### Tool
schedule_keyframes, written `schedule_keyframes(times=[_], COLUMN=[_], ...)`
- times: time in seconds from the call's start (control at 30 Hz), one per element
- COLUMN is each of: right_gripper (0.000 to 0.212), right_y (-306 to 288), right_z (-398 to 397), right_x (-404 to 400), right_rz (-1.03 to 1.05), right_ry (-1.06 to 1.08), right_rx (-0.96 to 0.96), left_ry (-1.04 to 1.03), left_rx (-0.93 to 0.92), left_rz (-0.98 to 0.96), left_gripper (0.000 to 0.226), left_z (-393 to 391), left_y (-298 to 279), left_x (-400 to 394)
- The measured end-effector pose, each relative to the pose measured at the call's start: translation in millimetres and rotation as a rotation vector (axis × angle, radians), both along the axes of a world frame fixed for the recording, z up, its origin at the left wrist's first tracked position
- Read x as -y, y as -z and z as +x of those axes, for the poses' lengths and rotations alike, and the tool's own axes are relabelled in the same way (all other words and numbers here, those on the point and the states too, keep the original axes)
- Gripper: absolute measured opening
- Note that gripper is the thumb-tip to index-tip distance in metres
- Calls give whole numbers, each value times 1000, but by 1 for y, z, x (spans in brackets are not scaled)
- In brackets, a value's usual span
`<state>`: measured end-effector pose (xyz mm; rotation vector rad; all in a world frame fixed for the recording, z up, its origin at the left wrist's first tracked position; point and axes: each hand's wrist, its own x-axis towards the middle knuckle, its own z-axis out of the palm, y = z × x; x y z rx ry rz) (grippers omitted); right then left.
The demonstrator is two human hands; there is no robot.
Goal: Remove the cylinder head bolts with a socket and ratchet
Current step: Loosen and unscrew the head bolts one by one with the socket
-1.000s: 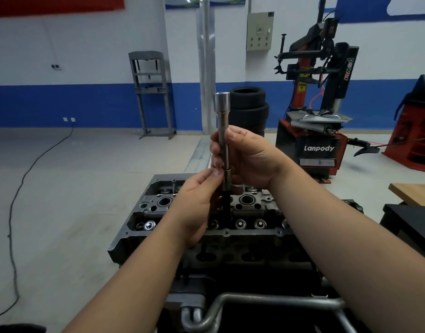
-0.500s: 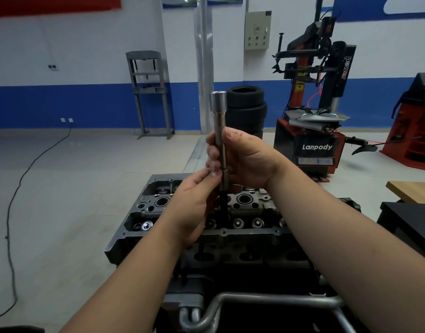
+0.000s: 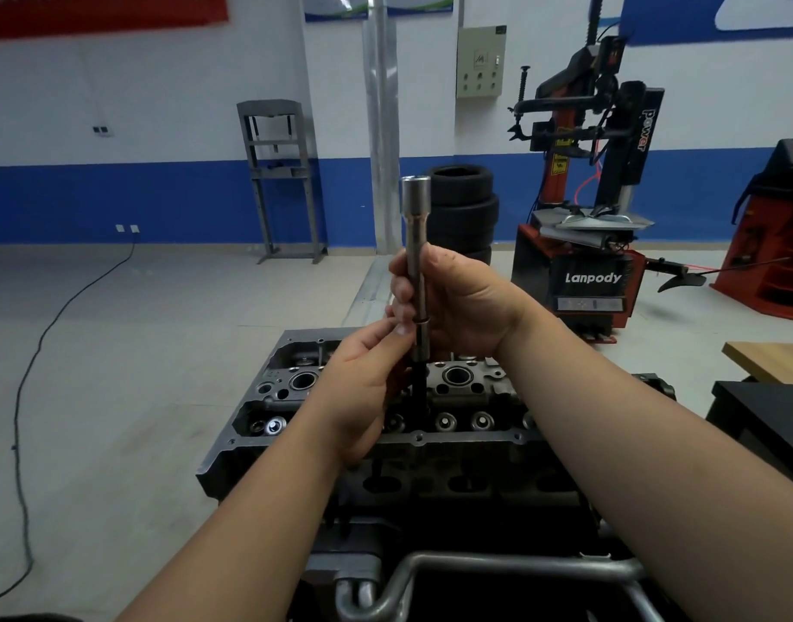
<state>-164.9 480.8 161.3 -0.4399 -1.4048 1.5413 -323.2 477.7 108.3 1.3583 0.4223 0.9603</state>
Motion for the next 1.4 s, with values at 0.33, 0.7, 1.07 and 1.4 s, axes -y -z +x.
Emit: schedule_keyframes(times=[0.33,0.7,1.07,1.4], right_gripper=[53,39,31,37], right_y=[1,4,2,3], right_z=[-3,0,1,2], right_x=[0,-2,0,1], right_rz=[31,29,-33,12], right_ry=[66,23,10,15], right_rx=[-8,20,1,6], left_ry=[-101,-90,-34,-17], left_rx=[4,26,50,30], left_rz=[32,52,2,-7], left_gripper=[22,16,23,25], left_z=[4,3,-1,0], left_y=[1,3,2,0], left_x=[0,-1,-1,0])
